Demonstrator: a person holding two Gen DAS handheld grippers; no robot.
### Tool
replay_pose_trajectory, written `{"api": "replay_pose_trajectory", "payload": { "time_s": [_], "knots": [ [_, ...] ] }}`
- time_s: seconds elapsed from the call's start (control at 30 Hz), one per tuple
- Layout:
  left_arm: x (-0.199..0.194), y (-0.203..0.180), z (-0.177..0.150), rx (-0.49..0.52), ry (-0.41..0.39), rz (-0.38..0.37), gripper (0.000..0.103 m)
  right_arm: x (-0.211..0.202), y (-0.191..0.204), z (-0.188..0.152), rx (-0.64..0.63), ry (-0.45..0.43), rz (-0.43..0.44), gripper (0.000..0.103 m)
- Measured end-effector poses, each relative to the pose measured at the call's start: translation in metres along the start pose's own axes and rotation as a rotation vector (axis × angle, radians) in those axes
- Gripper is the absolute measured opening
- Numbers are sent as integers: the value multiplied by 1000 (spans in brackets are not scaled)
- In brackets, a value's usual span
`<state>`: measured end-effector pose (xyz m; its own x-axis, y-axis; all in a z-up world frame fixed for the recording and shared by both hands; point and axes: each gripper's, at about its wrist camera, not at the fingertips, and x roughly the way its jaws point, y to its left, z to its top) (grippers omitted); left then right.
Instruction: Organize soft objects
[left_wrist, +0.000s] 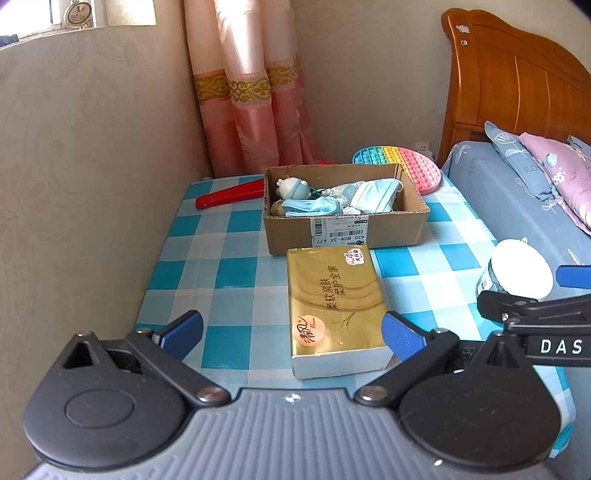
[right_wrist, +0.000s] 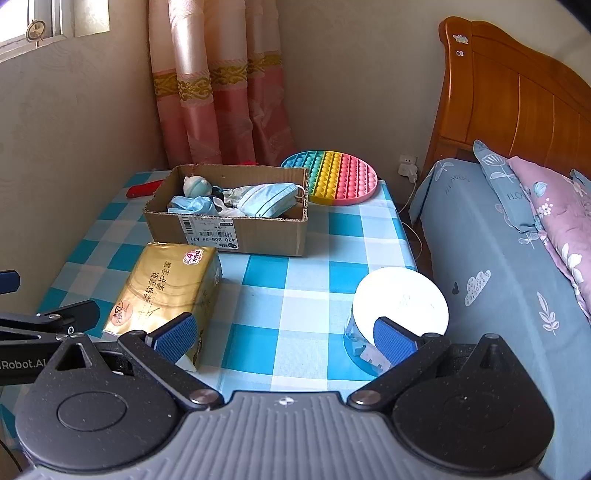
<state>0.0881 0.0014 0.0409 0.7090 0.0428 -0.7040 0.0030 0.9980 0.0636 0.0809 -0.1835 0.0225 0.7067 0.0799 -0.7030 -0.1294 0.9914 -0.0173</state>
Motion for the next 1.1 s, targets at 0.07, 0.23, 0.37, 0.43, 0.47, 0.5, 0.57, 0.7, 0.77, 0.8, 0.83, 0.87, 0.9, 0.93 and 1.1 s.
{"api": "replay_pose_trajectory", "payload": {
  "time_s": [0.07, 0.23, 0.37, 0.43, 0.47, 0.5, 0.57, 0.7, 0.77, 0.8, 0.83, 0.87, 0.9, 0.93, 1.1],
  "knots": [
    [0, 0, 0, 1, 0, 0, 102, 0, 0, 0, -1, 0, -1, 103],
    [1, 0, 1, 0, 4, 1, 102, 0, 0, 0, -1, 0, -2, 103],
    [1, -1, 1, 0, 3, 3, 102, 0, 0, 0, -1, 0, -2, 103],
    [1, -1, 1, -1, 3, 3, 102, 0, 0, 0, -1, 0, -2, 103],
    [1, 0, 1, 0, 3, 3, 102, 0, 0, 0, -1, 0, -2, 103],
    [1, 0, 1, -1, 3, 2, 102, 0, 0, 0, -1, -1, -2, 103],
    [1, 0, 1, 0, 3, 3, 102, 0, 0, 1, -2, -2, -2, 103],
    [0, 0, 1, -2, 3, 5, 102, -1, 1, 1, -3, -4, -1, 103],
    [0, 0, 1, -1, 3, 5, 102, -2, 1, 1, -4, -4, 0, 103],
    [0, 0, 1, -1, 3, 5, 102, -2, 1, 1, -4, -4, 0, 103],
    [0, 0, 1, -1, 4, 5, 102, -2, 1, 2, -4, -4, -1, 103],
    [0, 0, 1, -2, 4, 5, 102, -2, 1, 1, -4, -4, -1, 103],
    [0, 0, 1, -2, 3, 6, 102, -2, 1, 1, -3, -4, -1, 103],
    [0, 0, 1, -2, 3, 5, 102, -2, 1, 1, -3, -5, -1, 103],
    [0, 1, 1, -3, 4, 7, 102, -2, 3, 1, -5, -8, 0, 103]
  ]
}}
